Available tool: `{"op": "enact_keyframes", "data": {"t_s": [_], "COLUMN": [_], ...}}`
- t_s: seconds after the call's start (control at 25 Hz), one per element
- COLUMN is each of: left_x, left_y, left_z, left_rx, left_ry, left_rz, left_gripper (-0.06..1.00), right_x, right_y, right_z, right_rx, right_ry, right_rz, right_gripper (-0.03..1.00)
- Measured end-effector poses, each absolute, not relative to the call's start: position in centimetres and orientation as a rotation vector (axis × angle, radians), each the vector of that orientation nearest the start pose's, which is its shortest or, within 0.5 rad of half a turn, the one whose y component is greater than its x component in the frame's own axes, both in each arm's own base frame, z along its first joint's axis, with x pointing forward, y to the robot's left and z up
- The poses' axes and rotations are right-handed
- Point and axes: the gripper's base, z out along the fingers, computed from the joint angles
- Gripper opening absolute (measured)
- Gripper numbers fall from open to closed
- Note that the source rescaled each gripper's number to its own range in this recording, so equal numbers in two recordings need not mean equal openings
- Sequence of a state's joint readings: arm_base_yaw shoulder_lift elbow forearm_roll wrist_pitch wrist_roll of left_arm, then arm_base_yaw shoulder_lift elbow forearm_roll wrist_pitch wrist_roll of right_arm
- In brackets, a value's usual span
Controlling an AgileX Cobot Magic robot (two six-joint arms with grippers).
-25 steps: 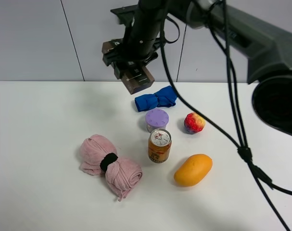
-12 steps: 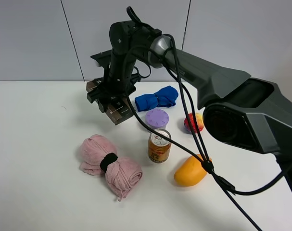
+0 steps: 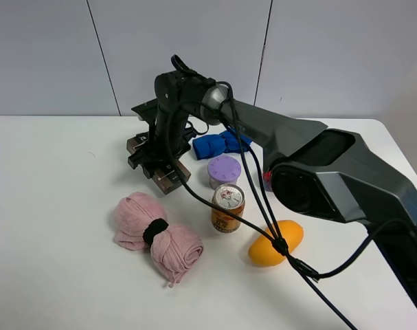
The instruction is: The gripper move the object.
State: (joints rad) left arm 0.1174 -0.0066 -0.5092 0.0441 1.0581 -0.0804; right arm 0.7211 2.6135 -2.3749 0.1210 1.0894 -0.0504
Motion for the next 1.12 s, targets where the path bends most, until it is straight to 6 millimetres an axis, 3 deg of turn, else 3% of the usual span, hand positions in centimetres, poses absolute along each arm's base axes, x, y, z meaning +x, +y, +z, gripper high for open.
{"op": "enact_keyframes", "data": {"t_s": [0.16, 0.68, 0.76, 0.84, 0.88, 1.04, 1.12], "left_x": [-0.7, -0.7, -0.7, -0.7, -0.7, -0.7, -0.7], "left_y": [0.3, 0.3, 0.3, 0.3, 0.3, 0.3, 0.3], "left_z": [28.0, 28.0, 28.0, 28.0, 28.0, 28.0, 28.0], "left_rx": [-0.202, -0.202, -0.202, -0.202, -0.202, -0.202, -0.202], "left_ry": [2.016, 2.016, 2.016, 2.016, 2.016, 2.016, 2.016], "left_rz": [0.076, 0.076, 0.076, 0.076, 0.076, 0.076, 0.076], "left_gripper": [1.00, 1.00, 1.00, 1.00, 1.00, 1.00, 1.00], "right_x": [40.4, 40.3, 40.3, 40.2, 40.2, 40.1, 40.1], "right_y": [36.6, 36.7, 36.8, 36.8, 36.8, 36.7, 36.6], "right_z": [11.3, 10.9, 10.9, 10.8, 10.8, 12.3, 15.2], "right_rx": [-1.039, -1.069, -1.068, -1.041, -1.025, -1.025, -1.014], "right_ry": [2.675, 2.669, 2.670, 2.686, 2.694, 2.685, 2.638], "right_rz": [0.273, 0.286, 0.306, 0.315, 0.317, 0.314, 0.323], "right_gripper": [0.00, 0.01, 0.22, 0.54, 0.64, 0.78, 0.79]}}
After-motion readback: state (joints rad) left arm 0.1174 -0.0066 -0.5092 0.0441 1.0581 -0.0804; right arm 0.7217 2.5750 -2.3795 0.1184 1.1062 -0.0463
